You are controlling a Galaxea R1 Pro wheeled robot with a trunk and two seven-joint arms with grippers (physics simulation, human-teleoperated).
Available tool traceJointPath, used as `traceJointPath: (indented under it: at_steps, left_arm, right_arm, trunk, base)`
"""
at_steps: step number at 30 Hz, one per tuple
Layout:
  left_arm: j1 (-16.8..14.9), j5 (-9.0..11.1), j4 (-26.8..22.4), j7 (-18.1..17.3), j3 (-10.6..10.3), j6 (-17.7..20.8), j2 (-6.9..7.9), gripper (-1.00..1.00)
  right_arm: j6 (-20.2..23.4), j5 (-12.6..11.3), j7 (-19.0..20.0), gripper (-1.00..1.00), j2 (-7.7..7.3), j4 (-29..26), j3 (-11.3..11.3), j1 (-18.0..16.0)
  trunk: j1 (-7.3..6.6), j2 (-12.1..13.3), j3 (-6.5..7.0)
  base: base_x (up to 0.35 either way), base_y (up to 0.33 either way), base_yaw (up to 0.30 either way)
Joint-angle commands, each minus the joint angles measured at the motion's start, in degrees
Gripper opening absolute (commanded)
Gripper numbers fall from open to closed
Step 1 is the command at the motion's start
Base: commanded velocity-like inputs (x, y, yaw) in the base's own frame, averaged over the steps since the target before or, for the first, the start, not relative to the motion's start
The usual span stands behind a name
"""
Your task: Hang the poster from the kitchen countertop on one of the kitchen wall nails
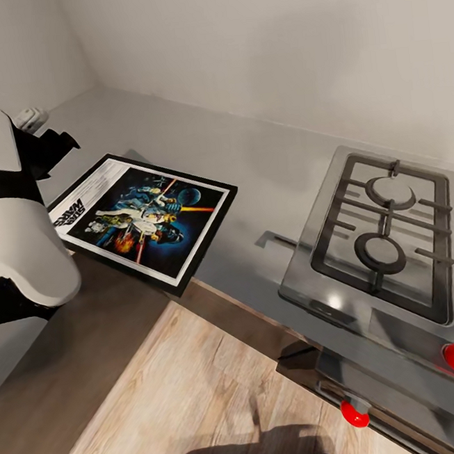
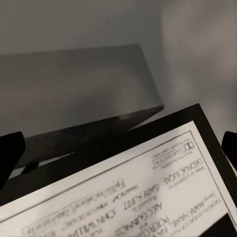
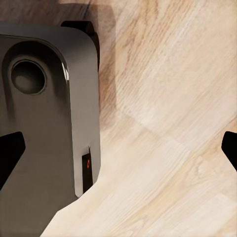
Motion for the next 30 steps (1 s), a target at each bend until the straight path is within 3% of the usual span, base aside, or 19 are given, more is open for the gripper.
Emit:
traceJointPath:
  at_steps: [1, 16, 30]
  left_arm:
    - [0.0, 0.6, 0.0, 0.5, 0.0, 0.1, 0.11, 1.00]
    - [1.0, 0.6, 0.0, 0.6, 0.1, 0.1, 2.34, 1.00]
    - [2.6, 0.6, 0.1, 0.6, 0.1, 0.1, 3.20, 1.00]
  right_arm:
    - [0.0, -0.5, 0.5, 1.00, -0.01, 0.1, -0.3, 0.0]
    - [0.0, -0.5, 0.5, 1.00, -0.01, 0.1, -0.3, 0.0]
    - [0.0, -0.5, 0.5, 1.00, -0.01, 0.1, -0.3, 0.0]
  trunk:
    - [0.00, 0.0, -0.03]
    - [0.00, 0.0, -0.03]
    - [0.00, 0.0, -0.03]
  base:
    - [0.000, 0.006, 0.000]
    - [0.000, 0.030, 0.000]
    - [0.000, 0.029, 0.000]
